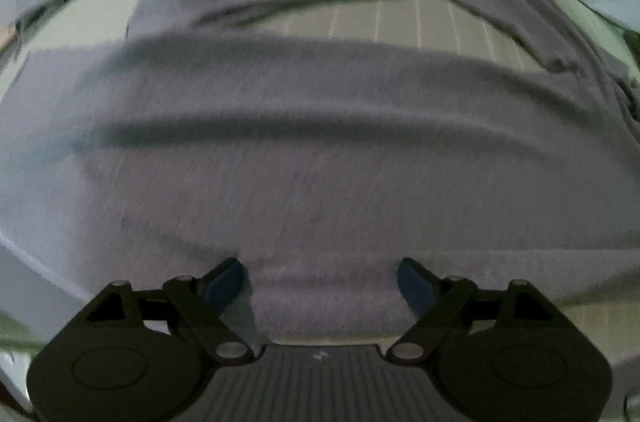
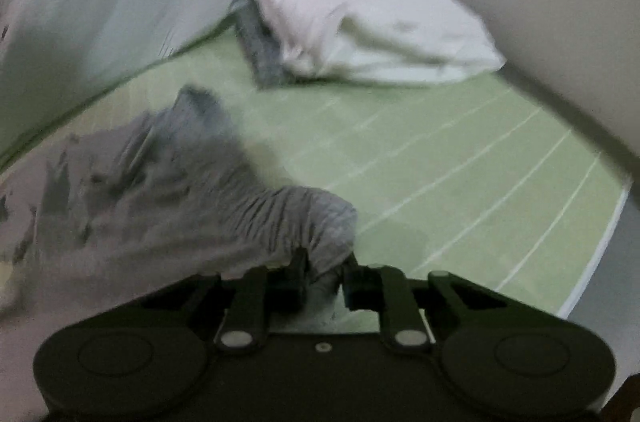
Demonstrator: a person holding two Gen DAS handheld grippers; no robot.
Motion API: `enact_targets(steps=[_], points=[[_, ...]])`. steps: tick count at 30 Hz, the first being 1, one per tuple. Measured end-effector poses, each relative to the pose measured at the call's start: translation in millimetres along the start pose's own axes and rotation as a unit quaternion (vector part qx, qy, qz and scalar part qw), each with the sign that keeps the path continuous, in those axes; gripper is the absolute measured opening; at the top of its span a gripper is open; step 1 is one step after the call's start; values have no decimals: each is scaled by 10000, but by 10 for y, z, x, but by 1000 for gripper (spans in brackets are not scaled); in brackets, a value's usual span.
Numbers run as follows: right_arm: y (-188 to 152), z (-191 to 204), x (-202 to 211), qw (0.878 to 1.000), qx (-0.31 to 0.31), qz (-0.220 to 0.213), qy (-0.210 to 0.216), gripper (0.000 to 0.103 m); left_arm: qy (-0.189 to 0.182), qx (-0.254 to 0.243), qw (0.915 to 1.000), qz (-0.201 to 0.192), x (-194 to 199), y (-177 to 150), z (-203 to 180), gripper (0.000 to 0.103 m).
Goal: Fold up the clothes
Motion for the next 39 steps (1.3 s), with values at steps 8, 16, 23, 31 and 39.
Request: enact_targets(steps=[8, 16, 23, 31, 39], points=[[-79, 154, -30, 9898, 1095, 240, -879, 69, 77, -188, 9997, 96, 108, -129, 3, 87], [-347, 1069, 303, 9829, 1835, 61, 116, 99, 46, 348, 9994, -75, 193, 152, 220, 87], [-855, 1547, 421, 9759, 1926, 744, 702, 101, 9, 703, 9971, -297, 281, 532, 647, 87], [-745, 1943, 639, 9841, 1493, 929, 245, 101, -105, 1047, 9933, -473, 331, 1216, 1283, 91], [-414, 3207, 649, 9853, 1507, 478, 649, 102, -517, 1136, 9883, -881, 338, 2139, 1693, 86]])
Point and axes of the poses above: each gripper's, at about its wrist camera, not at the fingertips, and x roughly against the way its jaws point, z to its left, y to its top, the point moved 8 cm from there along -x, roughly the way its jaws point, and after that the axes turned 13 degrees about x, right-handed, at the moved point
